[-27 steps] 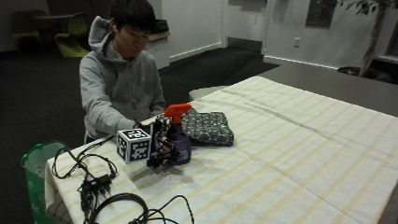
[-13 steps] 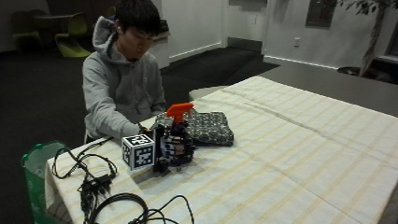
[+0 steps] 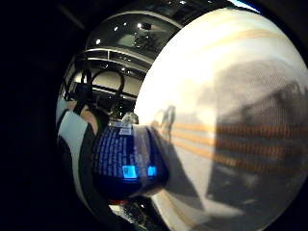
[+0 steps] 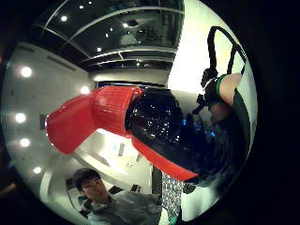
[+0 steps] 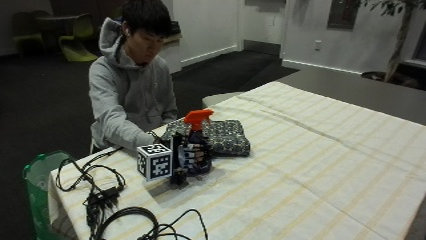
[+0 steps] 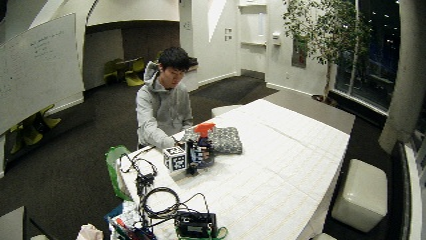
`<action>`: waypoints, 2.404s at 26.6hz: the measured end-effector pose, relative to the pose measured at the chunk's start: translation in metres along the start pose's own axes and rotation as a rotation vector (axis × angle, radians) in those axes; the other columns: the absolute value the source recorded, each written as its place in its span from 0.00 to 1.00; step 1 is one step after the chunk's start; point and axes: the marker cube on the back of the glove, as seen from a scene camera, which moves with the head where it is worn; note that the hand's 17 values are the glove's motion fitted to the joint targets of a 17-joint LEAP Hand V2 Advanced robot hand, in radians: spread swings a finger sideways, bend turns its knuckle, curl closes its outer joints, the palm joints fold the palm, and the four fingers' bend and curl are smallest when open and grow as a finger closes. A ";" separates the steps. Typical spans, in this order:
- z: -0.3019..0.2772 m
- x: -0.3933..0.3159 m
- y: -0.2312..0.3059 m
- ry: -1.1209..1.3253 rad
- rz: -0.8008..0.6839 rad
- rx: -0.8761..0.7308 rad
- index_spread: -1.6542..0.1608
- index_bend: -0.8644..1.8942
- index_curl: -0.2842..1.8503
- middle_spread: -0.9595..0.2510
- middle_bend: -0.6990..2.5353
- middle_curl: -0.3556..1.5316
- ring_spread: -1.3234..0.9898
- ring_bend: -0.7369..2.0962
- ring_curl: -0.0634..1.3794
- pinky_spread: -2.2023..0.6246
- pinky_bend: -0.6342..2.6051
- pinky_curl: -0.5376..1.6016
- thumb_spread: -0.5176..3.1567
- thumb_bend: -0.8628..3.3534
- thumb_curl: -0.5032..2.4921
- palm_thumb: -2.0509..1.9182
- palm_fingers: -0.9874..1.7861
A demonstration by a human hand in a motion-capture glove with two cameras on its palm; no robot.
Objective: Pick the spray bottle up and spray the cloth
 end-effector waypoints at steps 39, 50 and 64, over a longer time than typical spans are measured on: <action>0.003 -0.150 0.063 1.303 -0.108 -0.733 0.77 0.38 0.32 0.71 0.32 0.41 0.50 0.44 0.31 0.72 0.32 0.42 0.29 0.20 0.34 0.78 0.82; -0.003 -0.176 0.059 1.348 -0.136 -0.709 0.77 0.38 0.32 0.70 0.32 0.41 0.50 0.44 0.31 0.72 0.32 0.42 0.29 0.20 0.34 0.78 0.82; 0.009 -0.160 0.068 1.272 -0.141 -0.700 0.77 0.38 0.32 0.70 0.32 0.41 0.50 0.44 0.31 0.72 0.32 0.43 0.29 0.20 0.35 0.78 0.82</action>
